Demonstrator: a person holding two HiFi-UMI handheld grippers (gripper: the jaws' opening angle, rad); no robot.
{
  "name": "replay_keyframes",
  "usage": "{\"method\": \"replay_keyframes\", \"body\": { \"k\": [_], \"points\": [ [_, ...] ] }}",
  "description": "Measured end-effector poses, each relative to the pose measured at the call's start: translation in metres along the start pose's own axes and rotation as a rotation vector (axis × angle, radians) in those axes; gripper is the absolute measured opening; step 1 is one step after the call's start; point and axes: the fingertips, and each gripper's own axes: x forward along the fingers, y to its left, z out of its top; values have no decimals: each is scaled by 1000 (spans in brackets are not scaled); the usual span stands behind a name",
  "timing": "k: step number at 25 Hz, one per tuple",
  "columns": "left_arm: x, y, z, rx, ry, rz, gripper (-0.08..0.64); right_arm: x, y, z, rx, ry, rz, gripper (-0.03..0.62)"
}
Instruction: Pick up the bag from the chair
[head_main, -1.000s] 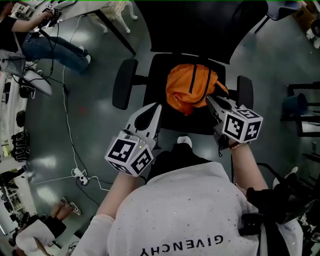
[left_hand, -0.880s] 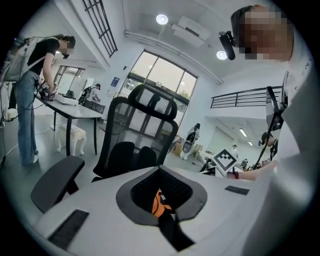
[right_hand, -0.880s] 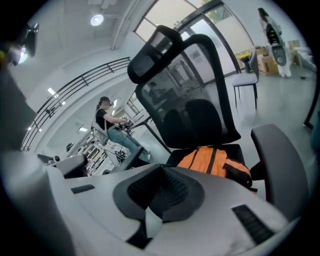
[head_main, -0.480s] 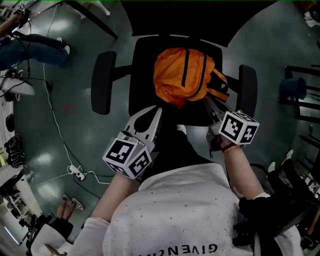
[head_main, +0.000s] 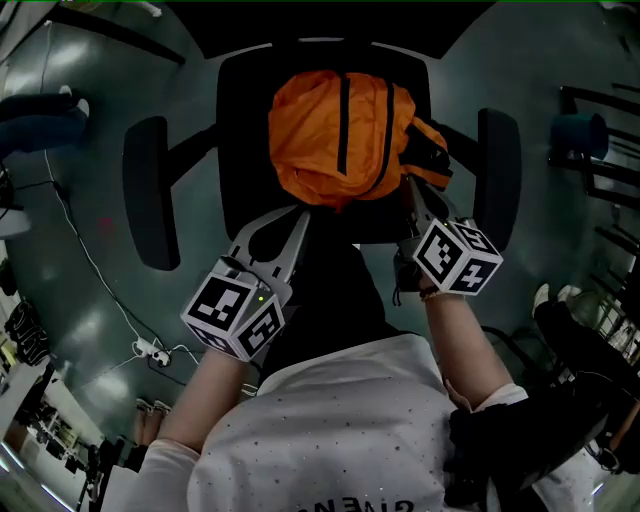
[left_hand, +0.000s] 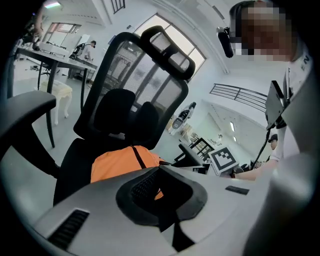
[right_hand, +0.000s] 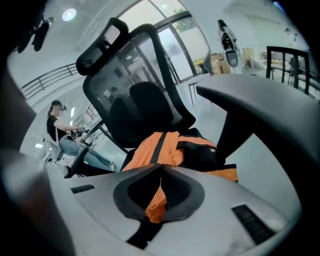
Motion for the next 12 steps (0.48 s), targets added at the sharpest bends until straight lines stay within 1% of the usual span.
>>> {"method": "replay_keyframes", "body": {
  "k": [2, 3, 5, 9, 12],
  "points": [
    [3, 4, -2, 11, 26, -7, 6, 6, -13, 7, 13, -28, -59, 5],
    [4, 7, -1, 15, 36, -9, 6, 9, -17, 12, 21, -45, -85, 16],
    [7, 14, 1, 18, 54, -10, 6, 14, -25, 19, 29, -67, -132, 65],
    [11, 25, 6, 6, 70, -5, 6, 23, -46, 18, 32, -45, -214, 199],
    [12, 33, 10, 3, 74, -3, 6, 29, -61, 19, 46, -51, -281, 250]
  ]
}}
